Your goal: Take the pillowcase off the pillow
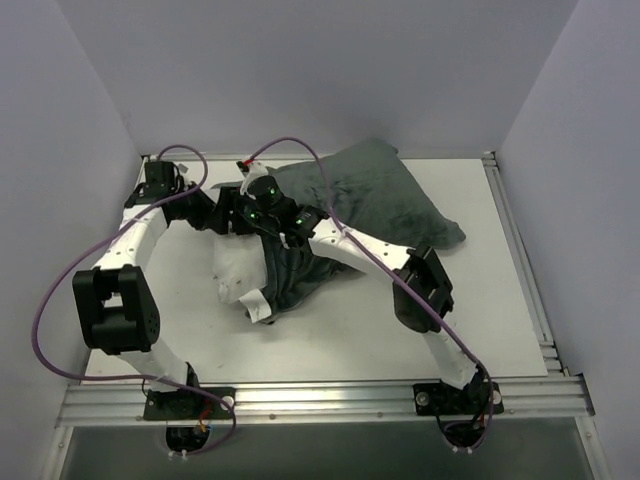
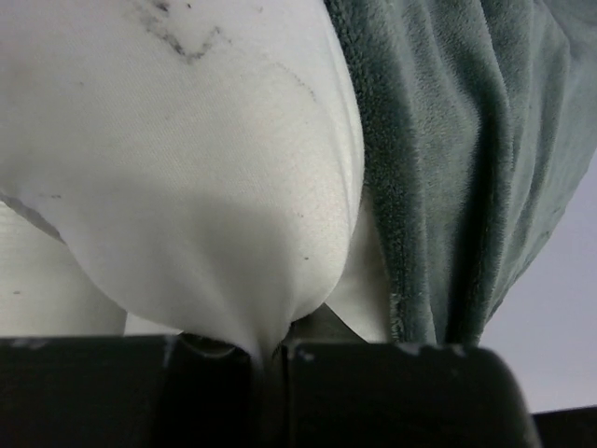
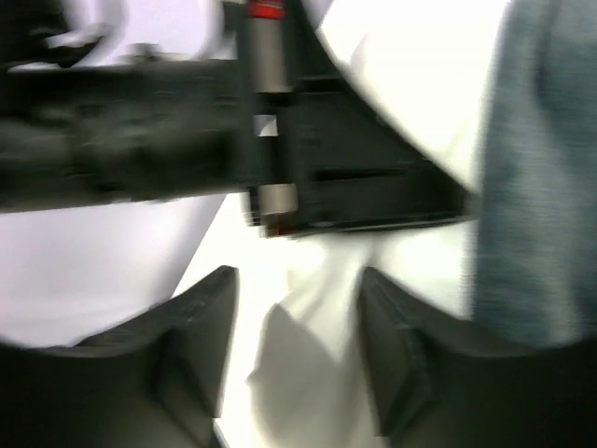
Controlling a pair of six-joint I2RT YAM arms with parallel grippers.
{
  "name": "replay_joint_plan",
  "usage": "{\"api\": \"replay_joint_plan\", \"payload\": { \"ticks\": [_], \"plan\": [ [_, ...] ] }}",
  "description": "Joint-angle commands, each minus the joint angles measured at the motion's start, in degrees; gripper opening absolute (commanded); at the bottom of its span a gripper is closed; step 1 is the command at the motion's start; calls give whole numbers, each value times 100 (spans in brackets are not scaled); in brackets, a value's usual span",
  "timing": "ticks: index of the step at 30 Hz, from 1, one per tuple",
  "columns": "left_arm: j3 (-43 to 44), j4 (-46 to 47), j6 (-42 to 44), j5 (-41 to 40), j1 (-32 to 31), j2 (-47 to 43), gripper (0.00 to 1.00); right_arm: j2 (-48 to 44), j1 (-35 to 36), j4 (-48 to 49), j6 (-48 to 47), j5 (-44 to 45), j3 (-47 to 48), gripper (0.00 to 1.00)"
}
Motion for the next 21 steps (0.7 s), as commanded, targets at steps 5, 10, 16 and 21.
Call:
{"api": "replay_joint_plan", "payload": {
  "ticks": [5, 10, 16, 21],
  "plan": [
    [43, -13, 612, 271, 268, -231, 2, -1815, -404, -1912, -1631, -357, 604, 100],
    [210, -110, 1507, -70, 260, -460, 2, -2934, -3148, -3161, -1904, -726, -344, 100],
    [422, 56, 2818, -888, 260, -837, 2, -3436, -5290, -3242, -2416, -1338, -1628, 100],
    [474, 338, 3347, -1617, 399, -856, 2, -3550, -5986, -3039, -2660, -1770, -2392, 99]
  ]
}}
